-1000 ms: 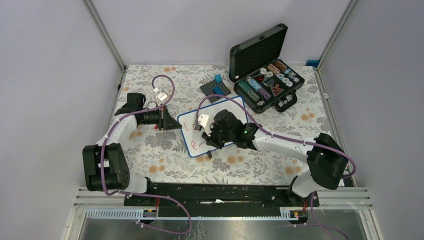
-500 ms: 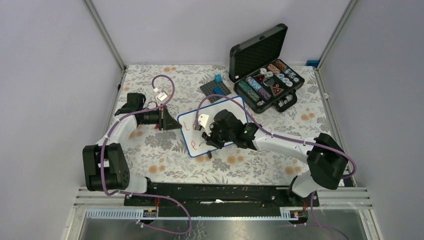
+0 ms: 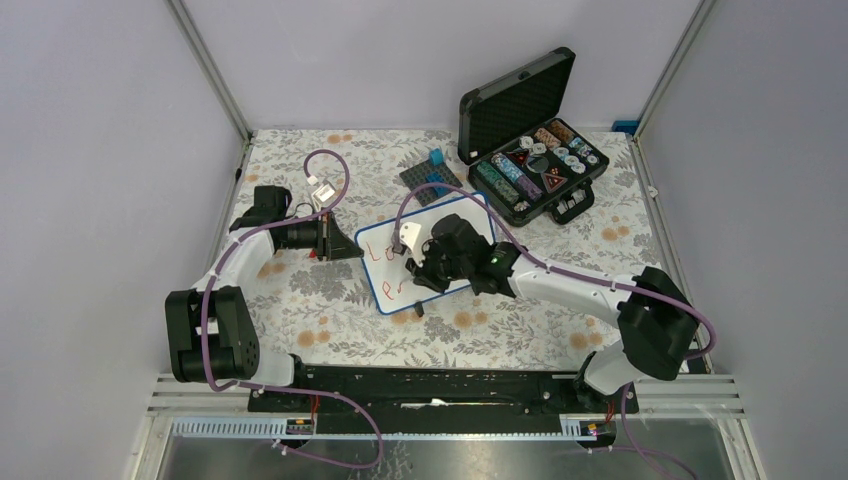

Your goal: Write a sentence on the whiteboard

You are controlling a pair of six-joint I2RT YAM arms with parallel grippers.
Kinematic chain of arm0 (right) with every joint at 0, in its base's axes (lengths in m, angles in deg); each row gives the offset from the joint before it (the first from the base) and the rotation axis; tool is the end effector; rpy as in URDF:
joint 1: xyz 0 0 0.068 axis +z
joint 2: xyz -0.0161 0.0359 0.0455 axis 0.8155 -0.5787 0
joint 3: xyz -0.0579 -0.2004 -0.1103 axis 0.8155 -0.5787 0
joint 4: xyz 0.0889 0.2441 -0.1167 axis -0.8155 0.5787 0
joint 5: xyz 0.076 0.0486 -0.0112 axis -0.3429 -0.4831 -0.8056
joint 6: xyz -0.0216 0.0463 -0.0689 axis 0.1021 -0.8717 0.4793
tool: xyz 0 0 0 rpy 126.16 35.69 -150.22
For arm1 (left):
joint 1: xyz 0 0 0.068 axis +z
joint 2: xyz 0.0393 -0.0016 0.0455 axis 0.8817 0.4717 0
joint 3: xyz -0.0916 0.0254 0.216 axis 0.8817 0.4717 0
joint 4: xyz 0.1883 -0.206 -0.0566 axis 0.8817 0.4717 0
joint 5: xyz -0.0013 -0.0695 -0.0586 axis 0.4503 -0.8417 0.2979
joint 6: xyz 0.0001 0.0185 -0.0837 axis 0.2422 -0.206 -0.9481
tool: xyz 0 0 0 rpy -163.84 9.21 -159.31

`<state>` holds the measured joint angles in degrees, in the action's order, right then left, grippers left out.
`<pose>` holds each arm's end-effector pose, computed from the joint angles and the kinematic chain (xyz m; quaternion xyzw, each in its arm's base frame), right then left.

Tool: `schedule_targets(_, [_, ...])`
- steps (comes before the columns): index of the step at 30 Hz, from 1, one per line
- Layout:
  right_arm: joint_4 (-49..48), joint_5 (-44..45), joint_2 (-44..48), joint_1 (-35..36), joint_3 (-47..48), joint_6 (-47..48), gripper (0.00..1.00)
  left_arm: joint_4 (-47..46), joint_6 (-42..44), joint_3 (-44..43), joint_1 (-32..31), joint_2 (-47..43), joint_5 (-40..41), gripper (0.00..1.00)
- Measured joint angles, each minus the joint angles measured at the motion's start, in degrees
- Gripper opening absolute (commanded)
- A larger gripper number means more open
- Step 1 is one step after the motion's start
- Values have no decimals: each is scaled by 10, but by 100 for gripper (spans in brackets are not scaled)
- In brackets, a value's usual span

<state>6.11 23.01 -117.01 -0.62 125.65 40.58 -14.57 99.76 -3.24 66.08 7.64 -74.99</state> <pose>0.2207 0.3329 0.1791 -0.5442 0.6891 0.2482 0.4091 0.3004 -0.0482 0.1687 0.2394 0.7789 -0.4931 0.3048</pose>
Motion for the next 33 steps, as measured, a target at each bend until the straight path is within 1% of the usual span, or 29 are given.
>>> schedule_targets(10, [0, 0, 8, -8, -2, 0, 0, 0, 0, 0, 0, 0, 0, 0])
schedule_targets(20, [1, -9, 10, -8, -22, 1, 0, 0, 0, 0, 0, 0, 0, 0])
schedule_targets(33, [23, -15, 24, -7, -29, 0, 0, 0, 0, 0, 0, 0, 0, 0])
